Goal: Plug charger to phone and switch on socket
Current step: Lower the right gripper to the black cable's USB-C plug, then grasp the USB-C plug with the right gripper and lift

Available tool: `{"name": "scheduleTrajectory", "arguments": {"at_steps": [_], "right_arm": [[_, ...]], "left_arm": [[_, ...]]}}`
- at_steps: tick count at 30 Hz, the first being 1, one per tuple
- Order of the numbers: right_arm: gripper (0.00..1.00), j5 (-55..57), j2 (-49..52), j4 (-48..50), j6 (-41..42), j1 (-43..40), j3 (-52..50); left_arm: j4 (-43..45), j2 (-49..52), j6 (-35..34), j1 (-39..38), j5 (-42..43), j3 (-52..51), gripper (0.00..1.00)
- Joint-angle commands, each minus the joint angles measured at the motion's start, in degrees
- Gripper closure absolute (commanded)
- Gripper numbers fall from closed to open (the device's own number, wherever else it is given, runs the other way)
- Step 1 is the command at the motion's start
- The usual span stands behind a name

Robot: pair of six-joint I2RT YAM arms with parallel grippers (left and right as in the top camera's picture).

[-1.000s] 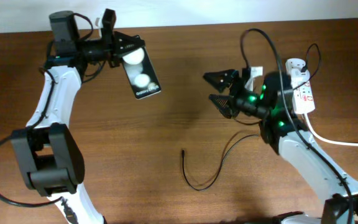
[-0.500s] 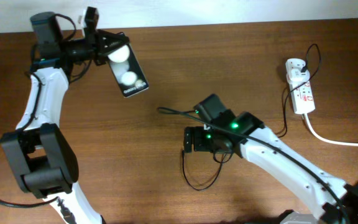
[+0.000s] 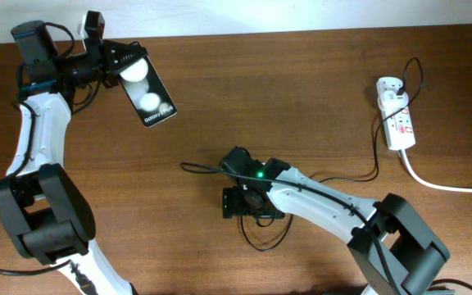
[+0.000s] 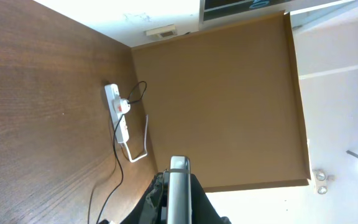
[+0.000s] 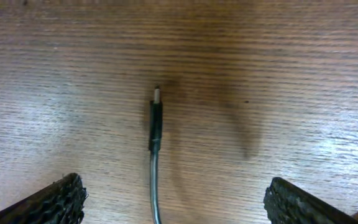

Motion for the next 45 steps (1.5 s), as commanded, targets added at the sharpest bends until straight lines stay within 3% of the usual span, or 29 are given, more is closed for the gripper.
{"name": "scheduleTrajectory", "arguments": {"at_steps": [1, 6, 13, 15, 20, 28, 29, 32, 36, 37, 39, 42, 43, 45], "right_arm": [[0.1, 1.8, 2.1, 2.1, 1.1, 1.5, 0.5], [0.24, 2.9, 3.8, 4.1, 1.3, 1.6, 0.5], [0.78, 4.2, 4.8, 4.5, 4.1, 1.6, 0.5], [0.85, 4.3, 4.8, 4.5, 4.1, 1.6, 0.5], [0.87, 5.4, 5.1, 4.7, 4.7, 1.6, 0.5], [0.78, 6.8, 5.1, 7.1, 6.2, 1.5, 0.5], [0.78, 6.7, 5.1, 7.1, 6.2, 1.5, 0.5], [0.95, 6.4, 5.1, 6.9, 6.2, 1.6, 0.5], [0.96, 5.0, 5.1, 6.2, 6.2, 1.6, 0.5], [0.94, 5.0, 5.1, 6.1, 6.2, 1.6, 0.5], [0.79, 5.0, 5.1, 5.1, 6.2, 1.6, 0.5], [0.72, 5.1, 5.1, 5.0, 6.2, 1.6, 0.5], [0.73, 5.1, 5.1, 5.0, 6.2, 1.6, 0.5], [0.85, 5.1, 5.1, 5.0, 6.2, 1.6, 0.5]], "left_arm": [[0.3, -1.5, 0.7, 0.1, 2.5, 0.7, 1.0], [0.3, -1.5, 0.7, 0.1, 3.1, 0.7, 1.0], [0.3, -1.5, 0.7, 0.2, 3.0, 0.7, 1.0], [0.3, -1.5, 0.7, 0.2, 3.0, 0.7, 1.0], [0.3, -1.5, 0.7, 0.4, 3.1, 0.7, 1.0], [0.3, -1.5, 0.7, 2.0, 3.3, 0.7, 1.0], [0.3, -1.5, 0.7, 2.0, 3.3, 0.7, 1.0], [0.3, -1.5, 0.7, 2.0, 3.3, 0.7, 1.0], [0.3, -1.5, 0.7, 2.0, 3.3, 0.7, 1.0], [0.3, -1.5, 0.7, 2.0, 3.3, 0.7, 1.0], [0.3, -1.5, 0.7, 2.0, 3.3, 0.7, 1.0], [0.3, -1.5, 0.7, 2.0, 3.3, 0.7, 1.0], [0.3, -1.5, 0.7, 2.0, 3.3, 0.7, 1.0], [0.3, -1.5, 0.7, 2.0, 3.3, 0.7, 1.0]]}}
